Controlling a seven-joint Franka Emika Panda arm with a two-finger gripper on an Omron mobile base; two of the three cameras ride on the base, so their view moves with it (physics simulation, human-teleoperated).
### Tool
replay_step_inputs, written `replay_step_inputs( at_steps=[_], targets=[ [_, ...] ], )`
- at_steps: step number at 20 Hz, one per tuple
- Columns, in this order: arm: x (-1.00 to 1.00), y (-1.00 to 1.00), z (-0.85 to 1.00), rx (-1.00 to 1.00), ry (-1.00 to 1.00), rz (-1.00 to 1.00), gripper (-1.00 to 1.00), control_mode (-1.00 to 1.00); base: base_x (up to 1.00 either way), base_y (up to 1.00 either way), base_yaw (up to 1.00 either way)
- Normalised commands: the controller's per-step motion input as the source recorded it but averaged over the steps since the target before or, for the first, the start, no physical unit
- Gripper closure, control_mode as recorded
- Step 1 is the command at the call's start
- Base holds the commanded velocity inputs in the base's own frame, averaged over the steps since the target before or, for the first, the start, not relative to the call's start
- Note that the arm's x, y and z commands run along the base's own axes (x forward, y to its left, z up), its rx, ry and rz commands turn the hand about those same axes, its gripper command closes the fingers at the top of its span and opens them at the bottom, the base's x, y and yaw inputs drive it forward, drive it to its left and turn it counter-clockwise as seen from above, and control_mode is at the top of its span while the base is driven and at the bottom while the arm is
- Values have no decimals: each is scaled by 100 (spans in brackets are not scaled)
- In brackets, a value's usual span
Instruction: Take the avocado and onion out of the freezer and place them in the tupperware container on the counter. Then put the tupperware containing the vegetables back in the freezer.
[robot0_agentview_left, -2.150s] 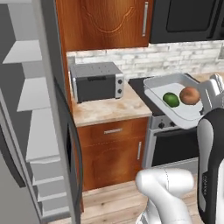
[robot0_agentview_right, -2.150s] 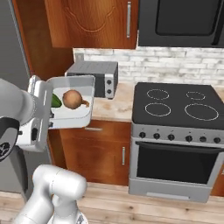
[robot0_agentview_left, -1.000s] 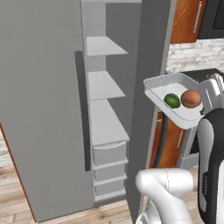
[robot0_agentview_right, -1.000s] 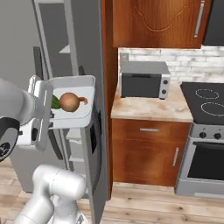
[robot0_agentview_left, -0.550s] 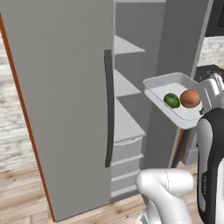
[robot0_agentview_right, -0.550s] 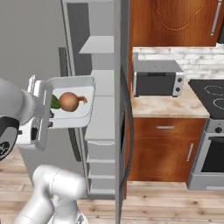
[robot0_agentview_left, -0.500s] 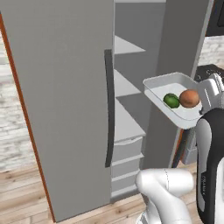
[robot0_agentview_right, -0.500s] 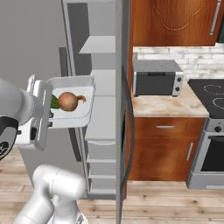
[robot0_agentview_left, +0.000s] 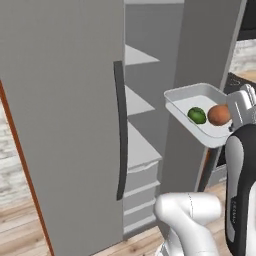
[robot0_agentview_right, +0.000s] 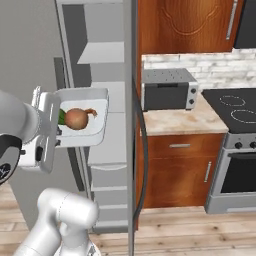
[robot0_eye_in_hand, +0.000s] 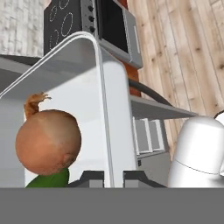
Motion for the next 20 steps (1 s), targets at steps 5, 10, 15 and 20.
replay_step_inputs(
  at_steps=[5,10,15,20],
  targets=[
    [0,0,0,0,0,0,100,100,55,17,-9],
    [0,0,0,0,0,0,100,100,59,3,2],
    [0,0,0,0,0,0,100,100,52,0,7],
    [0,0,0,0,0,0,100,100,34,0,14]
  ],
)
